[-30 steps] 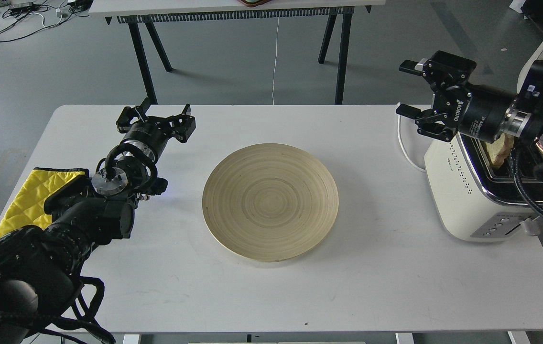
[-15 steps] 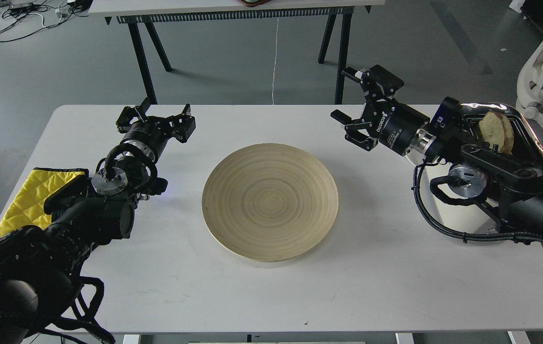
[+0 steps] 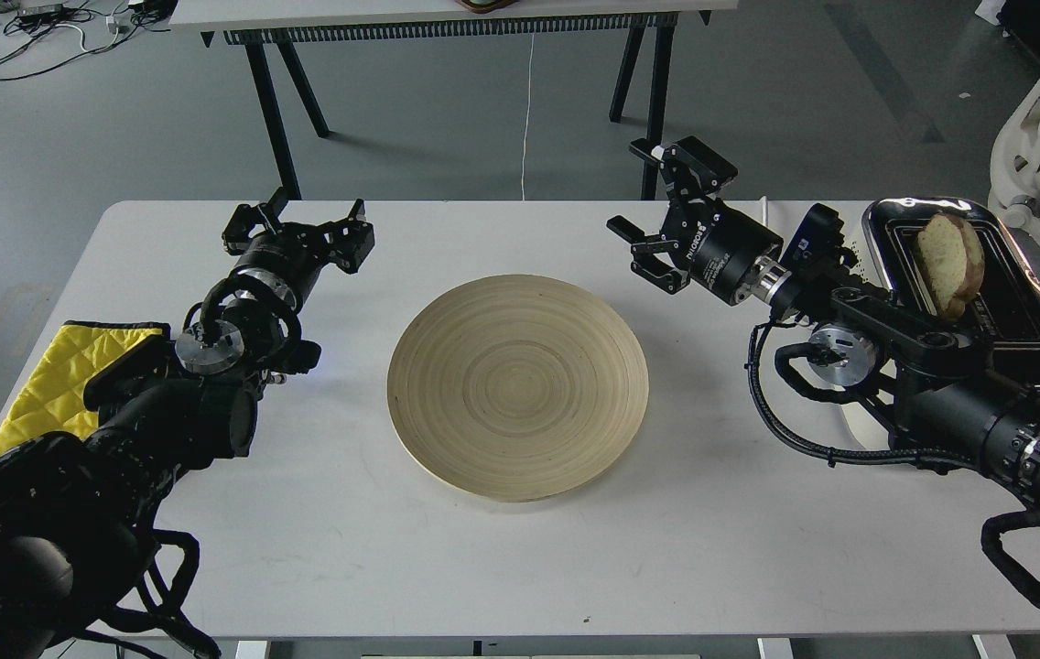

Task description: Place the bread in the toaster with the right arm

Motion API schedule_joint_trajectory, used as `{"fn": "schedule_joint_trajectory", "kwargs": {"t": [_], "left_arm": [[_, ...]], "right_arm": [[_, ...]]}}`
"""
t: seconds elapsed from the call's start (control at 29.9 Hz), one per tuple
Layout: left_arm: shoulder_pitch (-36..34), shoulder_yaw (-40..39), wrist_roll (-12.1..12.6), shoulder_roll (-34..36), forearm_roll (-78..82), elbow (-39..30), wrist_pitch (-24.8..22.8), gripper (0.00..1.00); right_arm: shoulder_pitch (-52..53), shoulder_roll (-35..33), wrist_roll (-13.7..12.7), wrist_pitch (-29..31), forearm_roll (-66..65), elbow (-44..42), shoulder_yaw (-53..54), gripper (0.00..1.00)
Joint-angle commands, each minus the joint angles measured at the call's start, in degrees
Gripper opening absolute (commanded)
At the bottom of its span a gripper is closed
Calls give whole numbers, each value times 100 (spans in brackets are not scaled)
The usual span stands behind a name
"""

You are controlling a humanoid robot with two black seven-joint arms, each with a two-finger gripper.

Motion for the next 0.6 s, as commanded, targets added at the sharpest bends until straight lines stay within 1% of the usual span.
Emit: {"fn": "schedule_joint_trajectory", "kwargs": {"t": [0.0,0.2,0.57], "left_arm": [[0,1,0,-1,-3,1,0,100],[0,1,0,-1,-3,1,0,100],[0,1,0,-1,5,1,0,100]], "right_arm": [[-117,1,4,0,-9,-2,174,98],[-134,1,13,0,-1,-195,192,98],[-161,10,4,0,-18,-213,121,98]]}}
